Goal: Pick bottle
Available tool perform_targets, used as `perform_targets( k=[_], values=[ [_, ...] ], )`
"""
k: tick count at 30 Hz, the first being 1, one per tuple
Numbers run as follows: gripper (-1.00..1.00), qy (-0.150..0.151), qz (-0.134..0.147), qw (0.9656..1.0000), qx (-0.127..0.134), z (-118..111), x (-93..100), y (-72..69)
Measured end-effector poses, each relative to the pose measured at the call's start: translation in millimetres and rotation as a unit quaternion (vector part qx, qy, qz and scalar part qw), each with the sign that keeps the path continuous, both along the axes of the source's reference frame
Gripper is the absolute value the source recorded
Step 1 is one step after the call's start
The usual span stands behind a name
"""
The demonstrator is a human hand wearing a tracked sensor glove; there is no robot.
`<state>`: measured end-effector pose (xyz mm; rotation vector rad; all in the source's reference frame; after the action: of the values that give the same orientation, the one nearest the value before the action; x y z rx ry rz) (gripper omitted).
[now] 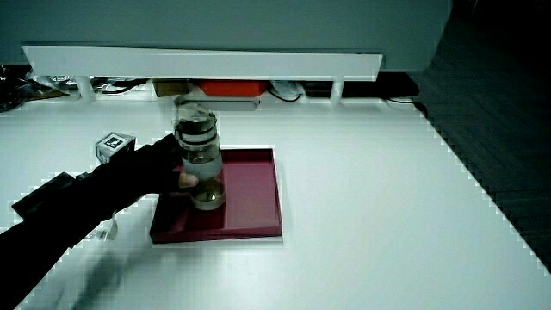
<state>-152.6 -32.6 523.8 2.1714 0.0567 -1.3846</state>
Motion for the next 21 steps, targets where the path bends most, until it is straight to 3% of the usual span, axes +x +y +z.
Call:
perform_targets(
  k=[2, 7, 16, 21],
  values=[
    [0.0, 0.019, -0.011, 0.9998, -0.001, 2.9, 3.0, 1.4],
    [0.0, 0.031, -0.031, 0.999, -0.003, 10.8, 6.6, 2.8],
    [0.0, 0.025, -0.034, 0.9991, -0.006, 15.5, 11.7, 5.3],
    [0.0, 0.025, -0.057, 0.998, 0.01, 14.6, 12.0, 7.2]
  ],
)
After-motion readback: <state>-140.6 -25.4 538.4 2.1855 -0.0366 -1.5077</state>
